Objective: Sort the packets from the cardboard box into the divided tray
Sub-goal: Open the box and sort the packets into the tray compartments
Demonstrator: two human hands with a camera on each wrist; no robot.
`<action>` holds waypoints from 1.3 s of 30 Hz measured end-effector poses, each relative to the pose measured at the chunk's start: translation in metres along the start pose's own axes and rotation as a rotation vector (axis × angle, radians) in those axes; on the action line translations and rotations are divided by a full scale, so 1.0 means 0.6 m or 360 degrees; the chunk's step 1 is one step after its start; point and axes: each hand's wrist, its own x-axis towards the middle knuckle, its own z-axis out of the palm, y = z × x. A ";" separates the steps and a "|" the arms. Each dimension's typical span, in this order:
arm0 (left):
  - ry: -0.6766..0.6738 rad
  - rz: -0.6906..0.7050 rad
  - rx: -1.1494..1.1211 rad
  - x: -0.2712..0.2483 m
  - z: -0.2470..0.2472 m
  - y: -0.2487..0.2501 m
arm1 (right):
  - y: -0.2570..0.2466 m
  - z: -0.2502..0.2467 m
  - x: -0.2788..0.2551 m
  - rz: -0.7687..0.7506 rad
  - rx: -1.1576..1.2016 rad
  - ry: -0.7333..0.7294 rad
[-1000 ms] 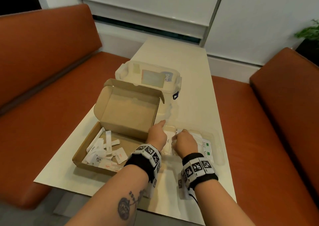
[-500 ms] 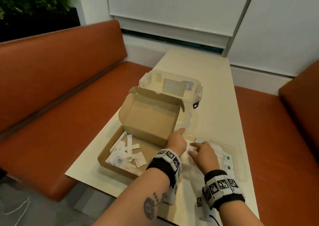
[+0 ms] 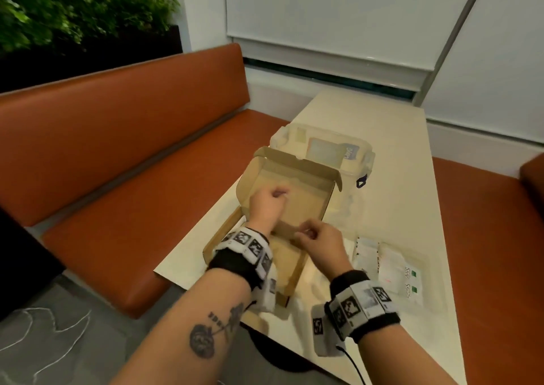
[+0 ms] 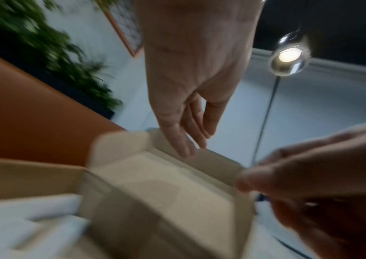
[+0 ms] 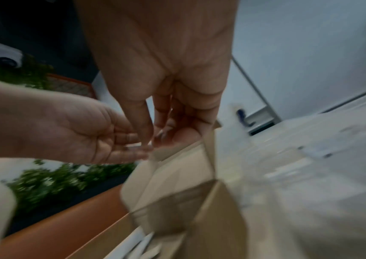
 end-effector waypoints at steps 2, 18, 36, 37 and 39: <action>0.0159 -0.0084 0.0194 0.017 -0.053 -0.032 | -0.019 0.036 0.002 0.0006 -0.0101 -0.0240; -0.0267 -0.0212 0.1123 0.034 -0.134 -0.137 | -0.055 0.159 0.022 0.0388 -0.0706 -0.0846; -0.0249 -0.0261 0.1068 0.041 -0.138 -0.140 | -0.066 0.228 0.048 0.0309 -0.0504 -0.0659; -0.0252 -0.0256 0.1061 0.042 -0.139 -0.140 | -0.065 0.231 0.050 0.0308 -0.0490 -0.0663; -0.0253 -0.0247 0.1052 0.043 -0.140 -0.141 | -0.067 0.235 0.050 0.0284 -0.0500 -0.0697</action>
